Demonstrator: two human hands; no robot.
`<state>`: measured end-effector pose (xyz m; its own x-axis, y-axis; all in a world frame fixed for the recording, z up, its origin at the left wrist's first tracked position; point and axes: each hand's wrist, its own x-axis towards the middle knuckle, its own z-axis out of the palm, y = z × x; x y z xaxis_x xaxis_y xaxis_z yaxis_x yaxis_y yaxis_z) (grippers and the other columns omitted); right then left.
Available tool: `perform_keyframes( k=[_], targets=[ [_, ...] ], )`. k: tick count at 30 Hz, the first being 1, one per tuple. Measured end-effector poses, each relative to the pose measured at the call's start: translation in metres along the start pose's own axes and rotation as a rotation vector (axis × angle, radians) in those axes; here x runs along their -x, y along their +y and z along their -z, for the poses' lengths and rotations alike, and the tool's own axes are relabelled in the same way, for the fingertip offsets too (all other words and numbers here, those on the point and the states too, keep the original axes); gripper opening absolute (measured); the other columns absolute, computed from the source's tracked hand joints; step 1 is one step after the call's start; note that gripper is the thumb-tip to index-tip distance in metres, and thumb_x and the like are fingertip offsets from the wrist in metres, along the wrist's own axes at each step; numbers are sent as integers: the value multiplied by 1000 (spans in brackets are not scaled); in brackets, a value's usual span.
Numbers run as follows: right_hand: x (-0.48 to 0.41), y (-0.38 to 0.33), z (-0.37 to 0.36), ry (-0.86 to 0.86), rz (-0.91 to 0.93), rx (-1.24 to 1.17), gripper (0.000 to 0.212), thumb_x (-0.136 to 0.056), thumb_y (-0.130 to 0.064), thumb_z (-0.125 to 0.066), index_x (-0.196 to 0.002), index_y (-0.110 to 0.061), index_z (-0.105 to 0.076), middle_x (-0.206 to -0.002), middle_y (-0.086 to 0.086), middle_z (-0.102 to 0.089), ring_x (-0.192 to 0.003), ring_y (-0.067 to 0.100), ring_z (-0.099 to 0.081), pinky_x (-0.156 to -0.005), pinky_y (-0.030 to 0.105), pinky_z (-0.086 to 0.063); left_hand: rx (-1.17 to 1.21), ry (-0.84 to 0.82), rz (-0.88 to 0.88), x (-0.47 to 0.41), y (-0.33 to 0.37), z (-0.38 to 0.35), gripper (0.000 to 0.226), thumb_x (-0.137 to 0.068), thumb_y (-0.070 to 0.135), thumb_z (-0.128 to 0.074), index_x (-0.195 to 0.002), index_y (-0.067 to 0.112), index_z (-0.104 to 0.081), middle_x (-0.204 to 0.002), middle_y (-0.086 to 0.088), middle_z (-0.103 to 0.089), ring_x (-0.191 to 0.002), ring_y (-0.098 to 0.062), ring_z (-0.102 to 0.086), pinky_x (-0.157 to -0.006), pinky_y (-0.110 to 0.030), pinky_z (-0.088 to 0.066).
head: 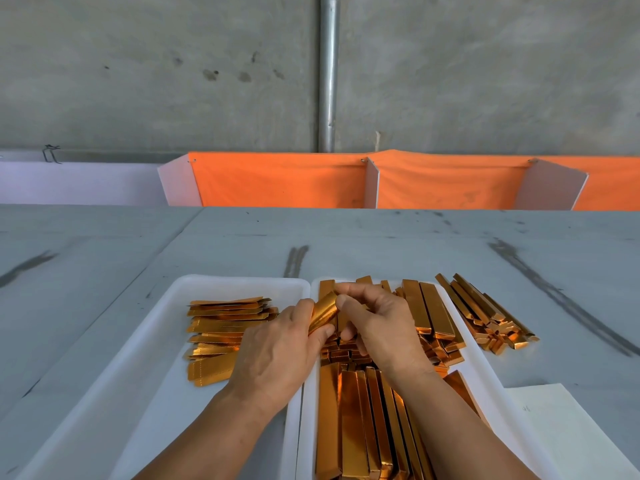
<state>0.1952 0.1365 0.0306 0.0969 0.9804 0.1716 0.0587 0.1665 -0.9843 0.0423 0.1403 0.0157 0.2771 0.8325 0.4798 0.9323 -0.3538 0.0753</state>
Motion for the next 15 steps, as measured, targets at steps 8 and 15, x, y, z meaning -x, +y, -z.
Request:
perform_keyframes(
  k=[8, 15],
  targets=[
    [4, 0, -2, -101, -14, -2, 27, -97, -13, -61, -120, -24, -69, -63, -3, -69, -50, 4, -56, -46, 11, -42, 32, -29, 32, 0, -4, -2, 41, -95, 60, -26, -117, 29, -39, -91, 14, -55, -67, -5, -51, -52, -14, -31],
    [-1, -5, 2, 26, -34, -104, 23, -104, -22, -47, -122, -26, -61, -77, -1, -72, -52, 19, -58, -37, 22, -42, 103, 9, 16, -1, -4, -3, 52, -87, 66, -15, -113, 30, -41, -89, 14, -55, -68, -6, -55, -53, -15, -33]
  ],
)
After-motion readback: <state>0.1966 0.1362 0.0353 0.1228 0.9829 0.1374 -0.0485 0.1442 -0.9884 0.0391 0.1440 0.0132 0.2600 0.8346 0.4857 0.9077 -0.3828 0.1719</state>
